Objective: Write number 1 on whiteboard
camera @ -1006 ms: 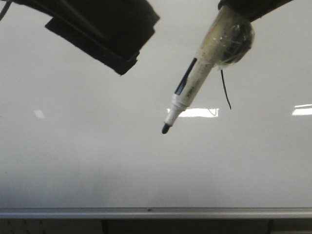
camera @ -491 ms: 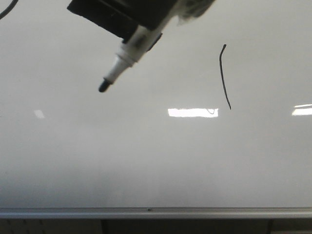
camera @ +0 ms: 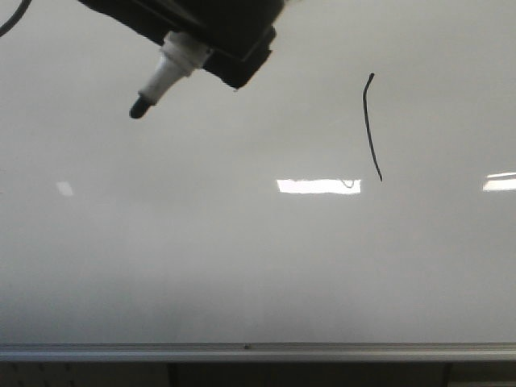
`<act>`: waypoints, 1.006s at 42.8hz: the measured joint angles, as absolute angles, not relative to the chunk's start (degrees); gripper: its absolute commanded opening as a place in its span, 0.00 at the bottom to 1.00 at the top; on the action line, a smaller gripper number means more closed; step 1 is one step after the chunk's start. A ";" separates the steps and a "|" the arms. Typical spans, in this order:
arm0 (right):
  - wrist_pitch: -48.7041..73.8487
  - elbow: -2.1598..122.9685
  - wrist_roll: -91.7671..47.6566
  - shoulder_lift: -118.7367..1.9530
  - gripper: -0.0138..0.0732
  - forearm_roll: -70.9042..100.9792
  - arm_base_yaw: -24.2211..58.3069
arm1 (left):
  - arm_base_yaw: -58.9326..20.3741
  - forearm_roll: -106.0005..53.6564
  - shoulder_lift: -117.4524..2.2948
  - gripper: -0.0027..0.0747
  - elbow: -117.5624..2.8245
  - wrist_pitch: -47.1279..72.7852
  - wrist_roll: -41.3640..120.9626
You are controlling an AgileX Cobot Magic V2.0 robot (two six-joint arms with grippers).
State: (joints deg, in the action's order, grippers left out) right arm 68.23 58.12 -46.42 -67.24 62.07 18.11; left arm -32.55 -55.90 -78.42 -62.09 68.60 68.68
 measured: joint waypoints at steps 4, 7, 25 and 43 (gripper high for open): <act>68.02 58.12 -46.82 -67.24 0.09 61.92 18.11 | -32.55 -55.90 -78.42 0.01 -62.09 68.80 68.29; 68.02 58.12 -46.93 -67.24 0.12 61.92 18.11 | -32.55 -55.90 -78.42 0.01 -62.09 68.80 68.15; 68.02 62.01 -47.01 -67.24 0.66 63.82 18.11 | -32.55 -53.53 -78.42 0.01 -62.09 69.13 68.66; 51.37 60.42 -35.96 -59.93 0.13 51.65 14.14 | -31.47 -31.75 -78.42 0.01 -62.09 56.57 53.73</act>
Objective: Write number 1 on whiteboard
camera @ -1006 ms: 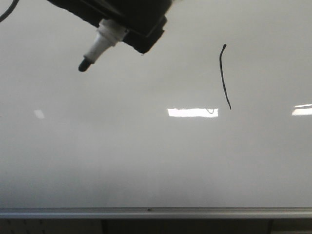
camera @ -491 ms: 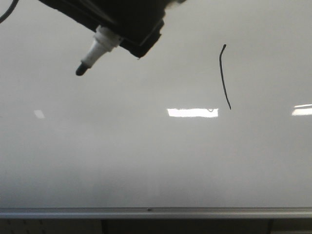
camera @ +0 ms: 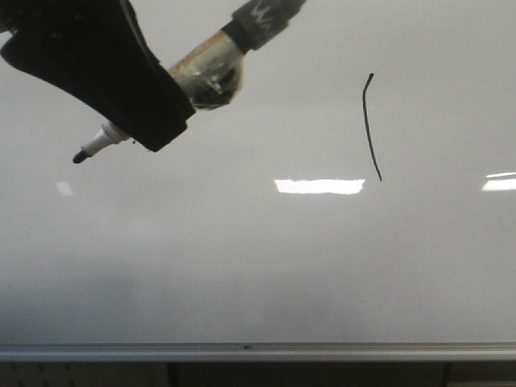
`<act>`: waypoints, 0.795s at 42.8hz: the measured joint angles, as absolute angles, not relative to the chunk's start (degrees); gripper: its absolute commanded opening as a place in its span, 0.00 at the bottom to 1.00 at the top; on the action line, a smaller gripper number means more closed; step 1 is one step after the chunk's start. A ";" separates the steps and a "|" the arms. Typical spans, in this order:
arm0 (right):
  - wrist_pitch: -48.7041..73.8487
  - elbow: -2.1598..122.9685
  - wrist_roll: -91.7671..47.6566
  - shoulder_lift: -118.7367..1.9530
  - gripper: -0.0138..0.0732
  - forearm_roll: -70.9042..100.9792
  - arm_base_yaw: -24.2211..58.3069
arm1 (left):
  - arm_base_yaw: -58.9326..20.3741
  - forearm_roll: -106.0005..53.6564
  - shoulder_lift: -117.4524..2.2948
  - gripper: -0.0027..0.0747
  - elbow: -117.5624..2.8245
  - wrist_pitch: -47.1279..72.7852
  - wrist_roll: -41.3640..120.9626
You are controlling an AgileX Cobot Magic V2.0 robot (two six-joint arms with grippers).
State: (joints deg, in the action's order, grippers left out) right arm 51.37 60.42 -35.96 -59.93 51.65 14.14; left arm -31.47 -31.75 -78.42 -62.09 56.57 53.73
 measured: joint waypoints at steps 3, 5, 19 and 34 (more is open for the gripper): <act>47.37 57.32 -35.03 -56.76 0.09 50.79 13.68 | -29.18 -29.96 -78.42 0.01 -62.09 55.07 49.49; 44.77 54.88 -34.81 -54.48 0.09 50.75 13.45 | -27.14 -29.63 -78.42 0.01 -62.09 54.51 46.90; 27.22 34.70 -34.78 -35.95 0.09 50.87 13.45 | -5.59 -28.40 -78.42 0.01 -61.14 49.54 32.92; 23.22 25.47 -34.68 -23.52 0.09 51.21 13.45 | 11.39 -23.12 -82.84 0.01 -55.41 40.72 27.00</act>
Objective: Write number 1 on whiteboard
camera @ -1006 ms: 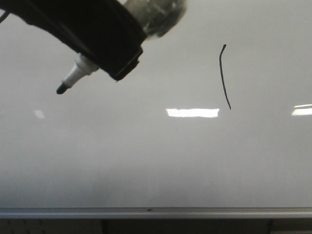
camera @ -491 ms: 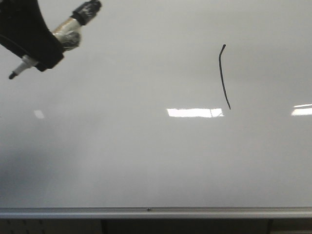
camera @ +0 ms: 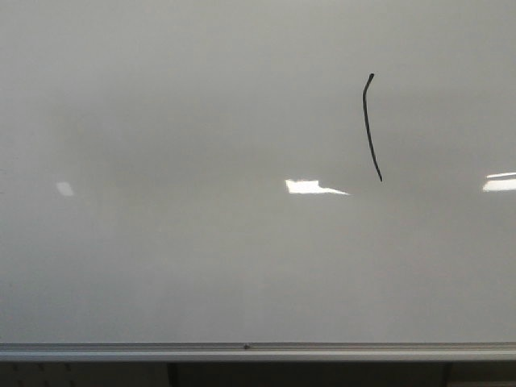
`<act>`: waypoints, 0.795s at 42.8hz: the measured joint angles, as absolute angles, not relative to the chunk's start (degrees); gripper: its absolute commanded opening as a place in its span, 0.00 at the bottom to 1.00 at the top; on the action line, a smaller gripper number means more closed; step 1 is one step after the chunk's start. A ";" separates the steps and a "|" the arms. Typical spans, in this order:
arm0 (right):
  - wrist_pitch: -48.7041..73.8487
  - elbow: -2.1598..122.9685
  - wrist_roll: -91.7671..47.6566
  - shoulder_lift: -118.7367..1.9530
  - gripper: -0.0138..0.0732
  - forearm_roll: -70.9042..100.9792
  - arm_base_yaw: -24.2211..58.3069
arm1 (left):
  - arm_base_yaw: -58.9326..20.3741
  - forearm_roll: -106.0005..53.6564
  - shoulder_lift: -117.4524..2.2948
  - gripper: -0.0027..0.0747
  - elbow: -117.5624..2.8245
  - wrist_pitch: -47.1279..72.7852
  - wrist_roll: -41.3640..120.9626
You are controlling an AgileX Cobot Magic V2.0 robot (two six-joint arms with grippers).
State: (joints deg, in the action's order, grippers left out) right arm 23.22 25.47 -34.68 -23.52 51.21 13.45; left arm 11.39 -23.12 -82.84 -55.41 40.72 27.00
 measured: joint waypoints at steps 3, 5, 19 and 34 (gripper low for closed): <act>23.22 25.38 -34.68 -23.49 0.09 51.21 13.45 | 11.93 -22.47 -85.00 0.01 -55.38 38.41 26.91; 23.22 25.38 -34.68 -23.49 0.09 51.21 13.45 | 12.01 -22.22 -86.49 0.01 -55.38 36.45 26.91; 23.34 25.38 -34.68 -23.49 0.09 51.21 13.45 | 11.91 -22.08 -94.07 0.01 -55.38 27.53 27.17; 24.28 25.38 -34.68 -23.49 0.09 51.21 13.45 | 11.91 -22.08 -97.16 0.26 -55.38 23.86 27.25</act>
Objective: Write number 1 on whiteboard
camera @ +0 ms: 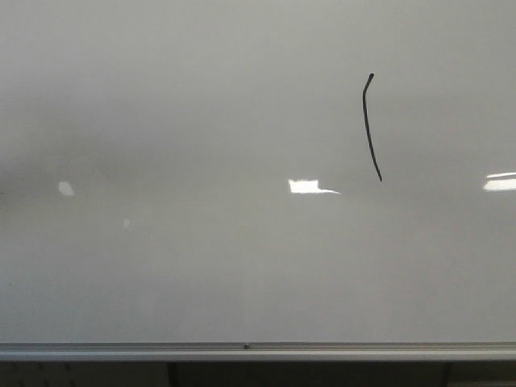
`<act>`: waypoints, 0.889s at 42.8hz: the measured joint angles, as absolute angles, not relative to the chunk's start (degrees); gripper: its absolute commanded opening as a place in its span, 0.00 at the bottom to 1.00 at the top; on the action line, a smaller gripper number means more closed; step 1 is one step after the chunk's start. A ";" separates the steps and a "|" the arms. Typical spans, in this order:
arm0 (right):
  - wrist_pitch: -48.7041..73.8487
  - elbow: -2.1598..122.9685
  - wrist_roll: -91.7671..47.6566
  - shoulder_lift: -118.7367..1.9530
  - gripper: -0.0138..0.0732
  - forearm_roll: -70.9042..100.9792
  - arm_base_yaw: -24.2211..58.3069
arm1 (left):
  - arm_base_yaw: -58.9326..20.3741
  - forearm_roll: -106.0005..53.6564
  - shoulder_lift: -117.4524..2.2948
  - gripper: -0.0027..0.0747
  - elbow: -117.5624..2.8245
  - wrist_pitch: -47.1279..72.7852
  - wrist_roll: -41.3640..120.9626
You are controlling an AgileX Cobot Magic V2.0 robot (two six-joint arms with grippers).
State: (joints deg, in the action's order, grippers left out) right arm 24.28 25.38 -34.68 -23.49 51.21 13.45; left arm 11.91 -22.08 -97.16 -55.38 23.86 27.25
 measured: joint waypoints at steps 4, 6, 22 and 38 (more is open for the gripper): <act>24.28 25.38 -34.68 -23.49 0.09 51.21 13.45 | 11.91 -22.08 -98.11 0.35 -55.38 22.67 27.25; 24.28 25.38 -34.53 -23.49 0.09 51.21 13.45 | 11.91 -22.08 -98.20 0.39 -55.38 22.65 27.25; 22.69 25.38 -34.53 -23.49 0.09 51.25 13.45 | 12.12 -20.33 -96.17 0.64 -55.38 23.43 27.25; 6.78 25.38 -34.53 -26.33 0.09 51.88 13.37 | 11.39 -19.96 -74.83 0.01 -52.40 26.18 27.41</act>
State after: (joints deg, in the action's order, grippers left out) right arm 6.78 25.38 -34.53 -26.33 51.88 13.37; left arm 11.39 -19.96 -74.83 -52.40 26.18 27.41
